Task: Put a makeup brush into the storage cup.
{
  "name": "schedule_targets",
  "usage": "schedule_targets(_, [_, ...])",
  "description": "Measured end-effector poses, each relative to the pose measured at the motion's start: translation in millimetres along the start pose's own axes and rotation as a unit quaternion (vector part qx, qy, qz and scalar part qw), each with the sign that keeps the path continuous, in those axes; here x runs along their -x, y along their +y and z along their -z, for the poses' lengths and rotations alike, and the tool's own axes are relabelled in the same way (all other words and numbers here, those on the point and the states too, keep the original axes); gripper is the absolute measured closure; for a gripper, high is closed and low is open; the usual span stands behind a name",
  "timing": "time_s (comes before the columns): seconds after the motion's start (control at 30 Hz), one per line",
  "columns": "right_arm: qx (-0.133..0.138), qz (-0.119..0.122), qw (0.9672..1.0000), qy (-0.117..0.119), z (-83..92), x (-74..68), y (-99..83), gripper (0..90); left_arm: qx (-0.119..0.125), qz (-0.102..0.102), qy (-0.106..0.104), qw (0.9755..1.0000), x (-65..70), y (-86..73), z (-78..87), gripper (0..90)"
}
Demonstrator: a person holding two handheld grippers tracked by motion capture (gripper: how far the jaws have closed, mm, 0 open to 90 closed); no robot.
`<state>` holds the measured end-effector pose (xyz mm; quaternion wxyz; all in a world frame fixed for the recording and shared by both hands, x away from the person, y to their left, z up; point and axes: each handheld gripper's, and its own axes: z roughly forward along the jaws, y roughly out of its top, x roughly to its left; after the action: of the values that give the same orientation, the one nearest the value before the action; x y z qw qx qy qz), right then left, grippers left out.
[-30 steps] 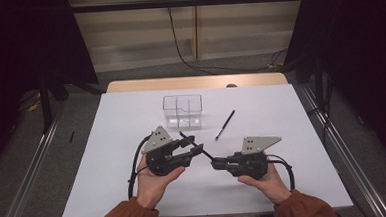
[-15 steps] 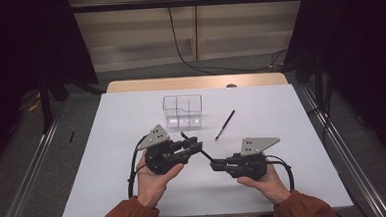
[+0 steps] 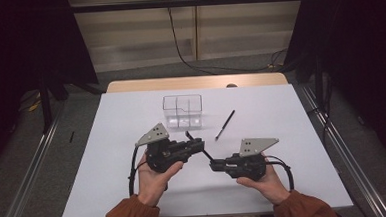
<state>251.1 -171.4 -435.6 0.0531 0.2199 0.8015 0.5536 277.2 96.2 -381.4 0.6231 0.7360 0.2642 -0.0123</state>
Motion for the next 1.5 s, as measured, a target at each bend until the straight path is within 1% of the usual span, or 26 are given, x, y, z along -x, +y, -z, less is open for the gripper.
schedule_targets(0.07, [0.001, 0.001, 1.0, -0.001, 0.2, -0.1, 0.2, 83.2, 0.0, 0.004, -0.007, 1.0, 1.2, 1.5, -1.2, 81.3])
schedule_targets(0.17, [0.001, -0.001, 1.0, -0.003, 0.6, 0.2, 0.0, 82.6, 0.0, 0.002, -0.015, 0.9999, 3.9, 3.4, -3.0, 83.0])
schedule_targets(0.2, [0.0, -0.001, 1.0, -0.005, 0.8, 0.5, 0.1, 82.3, 0.0, -0.003, -0.014, 0.9999, 4.7, 3.9, -3.5, 83.4])
schedule_targets(0.27, [0.002, -0.004, 1.0, -0.007, 1.3, 1.4, -0.1, 81.9, -0.001, -0.007, -0.015, 0.9999, 6.0, 4.3, -4.6, 83.6])
schedule_targets(0.43, [0.002, -0.006, 0.9999, -0.01, 2.2, 1.8, -0.6, 81.3, -0.002, -0.009, -0.016, 0.9998, 6.1, 3.9, -4.7, 83.8])
schedule_targets(0.53, [0.003, -0.005, 0.9999, -0.014, 1.8, 1.9, -0.6, 80.2, -0.002, -0.011, -0.012, 0.9999, 7.6, 3.4, -4.7, 83.8])
schedule_targets(0.67, [0.005, -0.006, 0.9999, -0.014, 1.2, 1.9, -0.2, 76.4, -0.005, -0.013, -0.009, 0.9999, 7.4, 3.3, -5.3, 83.8])
schedule_targets(0.8, [0.008, -0.01, 0.9998, -0.017, 2.5, 2.2, 0.0, 67.4, -0.006, -0.015, -0.005, 0.9999, 6.5, 3.8, -4.0, 83.8])
schedule_targets(0.87, [0.013, -0.011, 0.9998, -0.013, 3.2, 2.7, 0.1, 63.7, -0.005, -0.011, -0.005, 0.9999, 6.2, 3.9, -3.5, 83.8])
schedule_targets(0.93, [0.014, -0.011, 0.9998, -0.006, 3.9, 2.5, 0.4, 60.0, -0.005, -0.012, -0.004, 0.9999, 5.5, 3.8, -3.1, 83.8])
schedule_targets(1.1, [0.021, -0.014, 0.9997, -0.005, 4.9, 1.7, 1.0, 46.5, -0.008, -0.015, 0.0, 0.9999, 5.7, 3.8, -1.9, 83.8])
schedule_targets(1.3, [0.028, -0.024, 0.9993, -0.01, 6.1, 2.7, 1.6, 32.2, -0.011, -0.017, 0.005, 0.9998, 4.5, 3.8, 0.4, 83.8])
schedule_targets(1.43, [0.034, -0.03, 0.9988, -0.02, 8.5, 4.4, 2.7, 24.3, -0.013, -0.02, 0.01, 0.9997, 3.1, 4.3, 2.8, 83.8])
schedule_targets(1.47, [0.037, -0.033, 0.9985, -0.022, 9.2, 4.7, 3.0, 21.1, -0.014, -0.022, 0.012, 0.9996, 3.1, 4.3, 3.1, 83.8])
schedule_targets(1.5, [0.036, -0.033, 0.9984, -0.027, 9.8, 5.0, 3.2, 19.4, -0.015, -0.022, 0.013, 0.9996, 3.2, 4.2, 3.4, 83.8])
